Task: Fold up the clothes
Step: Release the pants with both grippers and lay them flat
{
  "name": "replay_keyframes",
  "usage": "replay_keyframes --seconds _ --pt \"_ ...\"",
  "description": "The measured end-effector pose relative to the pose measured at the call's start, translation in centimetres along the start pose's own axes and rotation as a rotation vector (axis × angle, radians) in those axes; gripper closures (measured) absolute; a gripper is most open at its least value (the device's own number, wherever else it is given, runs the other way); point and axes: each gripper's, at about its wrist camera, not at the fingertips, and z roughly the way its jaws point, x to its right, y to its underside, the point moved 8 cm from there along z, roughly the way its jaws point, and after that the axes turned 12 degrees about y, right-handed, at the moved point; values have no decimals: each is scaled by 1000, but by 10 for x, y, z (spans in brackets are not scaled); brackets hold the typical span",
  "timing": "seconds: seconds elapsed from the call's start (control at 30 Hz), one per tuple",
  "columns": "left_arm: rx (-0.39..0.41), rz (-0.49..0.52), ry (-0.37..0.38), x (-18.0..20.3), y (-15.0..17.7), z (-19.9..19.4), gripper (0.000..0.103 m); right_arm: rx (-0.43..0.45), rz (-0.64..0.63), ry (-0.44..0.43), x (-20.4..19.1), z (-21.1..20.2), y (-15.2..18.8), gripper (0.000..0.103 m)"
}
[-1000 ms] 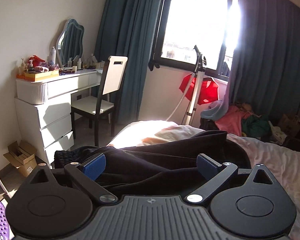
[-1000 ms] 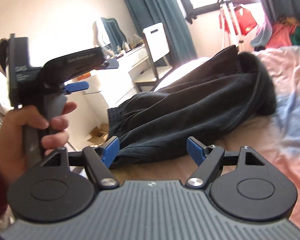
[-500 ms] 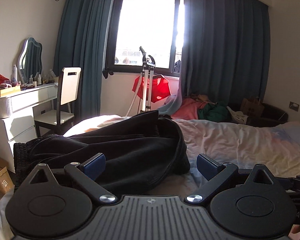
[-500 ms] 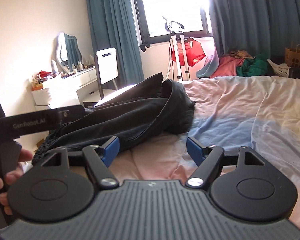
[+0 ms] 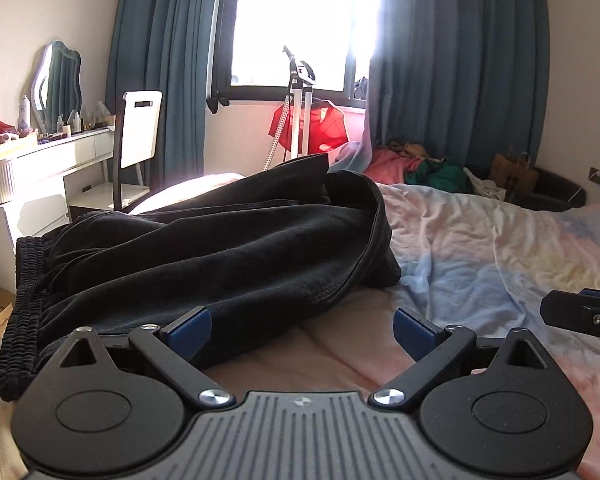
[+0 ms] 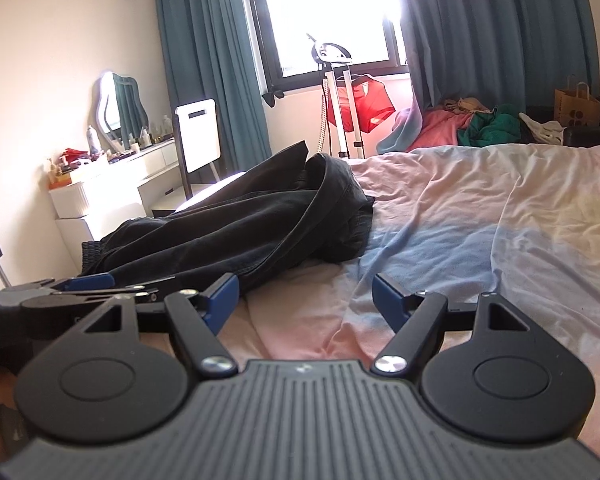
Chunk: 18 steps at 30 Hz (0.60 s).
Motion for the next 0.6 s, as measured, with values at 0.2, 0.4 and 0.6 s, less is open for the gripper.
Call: replay_keyframes --seconds 0.2,0.4,0.6 --pt "-21 13 -11 4 10 5 4 -25 40 45 13 1 -1 27" --pt "-86 49 -8 7 16 37 4 -71 87 149 38 3 1 27" --pt "-113 85 54 17 -8 102 5 -79 154 235 73 8 1 27"
